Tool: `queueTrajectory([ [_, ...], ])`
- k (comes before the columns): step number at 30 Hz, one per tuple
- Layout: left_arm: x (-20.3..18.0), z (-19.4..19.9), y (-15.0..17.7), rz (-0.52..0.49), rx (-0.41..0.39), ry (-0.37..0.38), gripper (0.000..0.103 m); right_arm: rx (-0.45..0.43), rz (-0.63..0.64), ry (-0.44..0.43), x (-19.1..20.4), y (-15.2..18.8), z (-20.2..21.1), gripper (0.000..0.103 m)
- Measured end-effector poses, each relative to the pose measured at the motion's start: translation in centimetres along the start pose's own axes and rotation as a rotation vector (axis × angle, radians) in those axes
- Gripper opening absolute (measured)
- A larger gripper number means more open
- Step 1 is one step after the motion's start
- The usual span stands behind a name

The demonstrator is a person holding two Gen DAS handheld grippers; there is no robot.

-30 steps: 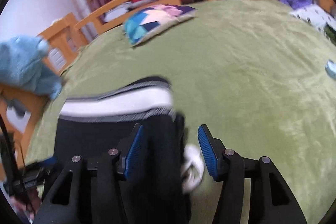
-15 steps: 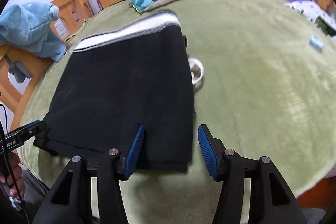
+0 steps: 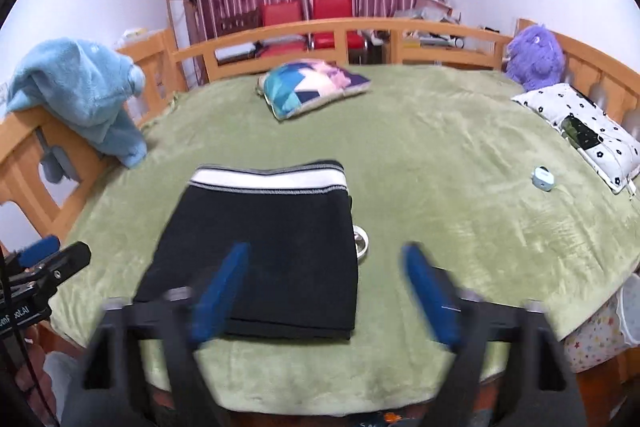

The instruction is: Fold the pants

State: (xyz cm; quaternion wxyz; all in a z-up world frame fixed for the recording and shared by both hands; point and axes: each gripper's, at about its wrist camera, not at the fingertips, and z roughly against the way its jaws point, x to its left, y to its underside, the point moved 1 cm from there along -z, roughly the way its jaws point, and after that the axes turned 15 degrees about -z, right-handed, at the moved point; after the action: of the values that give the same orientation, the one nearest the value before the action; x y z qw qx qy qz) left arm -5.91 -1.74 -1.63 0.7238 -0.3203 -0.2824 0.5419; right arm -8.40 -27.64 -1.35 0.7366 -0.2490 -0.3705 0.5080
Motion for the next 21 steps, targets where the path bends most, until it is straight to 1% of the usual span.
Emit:
queueTrajectory([
  [2, -0.5, 0.9, 0.7, -0.001, 0.001, -0.006, 0.092, -0.018, 0.002, -0.006, -0.2, 0.4, 1.5, 0.097],
  [5, -1.3, 2.0, 1.7, -0.025, 0.012, -0.030, 0.092, -0.036, 0.011, 0.015, -0.9, 1.1, 3.1, 0.100],
  [9, -1.7, 2.9, 2.5, -0.023, 0.012, -0.025, 0.092, -0.021, -0.025, 0.031, -2.4, 2.1, 4.1, 0.100],
  [11, -2.0, 3.0, 2.6, -0.029, 0.014, -0.022, 0.092, -0.023, -0.019, 0.039, -3.0, 2.4, 4.4, 0.100],
  [14, -2.3, 3.5, 2.8, -0.034, 0.011, -0.028, 0.092, -0.029, 0.003, 0.052, -3.2, 2.9, 4.9, 0.100],
  [17, -2.5, 3.9, 2.8, -0.033, 0.007, -0.018, 0.093, -0.028, 0.013, 0.061, -3.2, 3.2, 5.1, 0.100],
  [21, -2.6, 4.2, 3.0, -0.035, 0.002, -0.032, 0.093, -0.025, 0.014, 0.062, -3.2, 3.6, 5.3, 0.100],
])
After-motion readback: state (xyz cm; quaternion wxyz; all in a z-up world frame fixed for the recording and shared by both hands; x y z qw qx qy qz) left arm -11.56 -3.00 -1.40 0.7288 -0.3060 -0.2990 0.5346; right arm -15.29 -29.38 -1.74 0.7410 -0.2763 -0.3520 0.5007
